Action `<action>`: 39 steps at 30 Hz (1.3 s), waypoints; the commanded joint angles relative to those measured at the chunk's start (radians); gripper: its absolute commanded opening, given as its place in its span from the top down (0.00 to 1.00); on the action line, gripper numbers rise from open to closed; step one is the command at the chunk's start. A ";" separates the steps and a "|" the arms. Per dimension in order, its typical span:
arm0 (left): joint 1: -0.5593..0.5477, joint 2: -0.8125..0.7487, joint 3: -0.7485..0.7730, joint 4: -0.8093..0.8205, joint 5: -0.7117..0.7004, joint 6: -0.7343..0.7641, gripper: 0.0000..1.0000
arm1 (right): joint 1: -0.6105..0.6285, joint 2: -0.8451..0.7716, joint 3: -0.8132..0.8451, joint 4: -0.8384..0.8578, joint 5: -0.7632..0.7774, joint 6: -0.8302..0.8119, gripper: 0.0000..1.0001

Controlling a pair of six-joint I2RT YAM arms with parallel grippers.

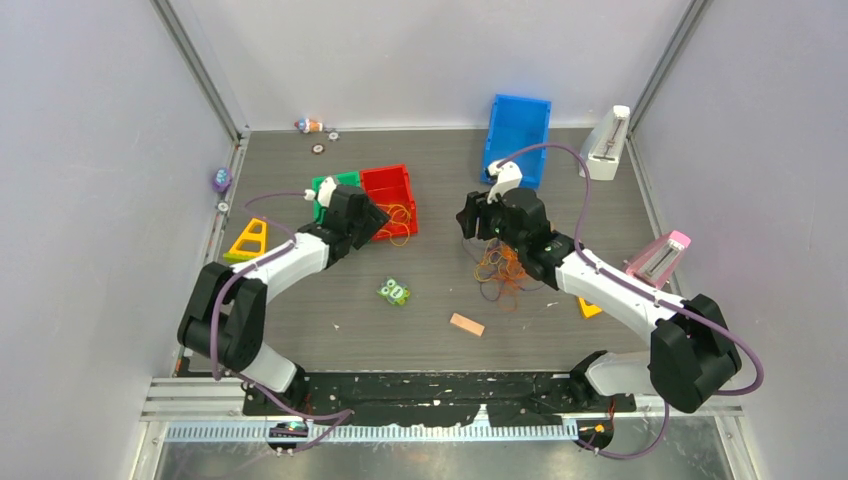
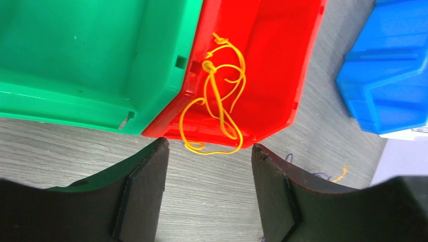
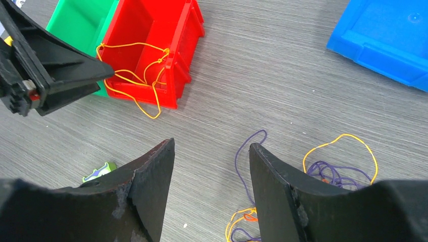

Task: Untangle the cables
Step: Place the cable in the bin.

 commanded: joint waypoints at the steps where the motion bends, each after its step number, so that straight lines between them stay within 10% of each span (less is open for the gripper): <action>1: -0.004 0.046 0.035 0.040 0.012 -0.007 0.42 | -0.008 -0.011 -0.001 0.058 -0.007 0.009 0.39; 6: -0.004 0.076 0.052 0.039 0.013 -0.014 0.52 | -0.022 -0.016 -0.003 0.060 -0.014 0.012 0.39; 13: -0.007 0.059 0.077 0.037 -0.009 0.024 1.00 | -0.036 -0.018 -0.013 0.074 -0.025 0.022 0.41; 39: 0.079 0.347 0.533 -0.163 0.063 0.292 1.00 | -0.053 0.024 -0.213 0.364 -0.037 0.041 0.46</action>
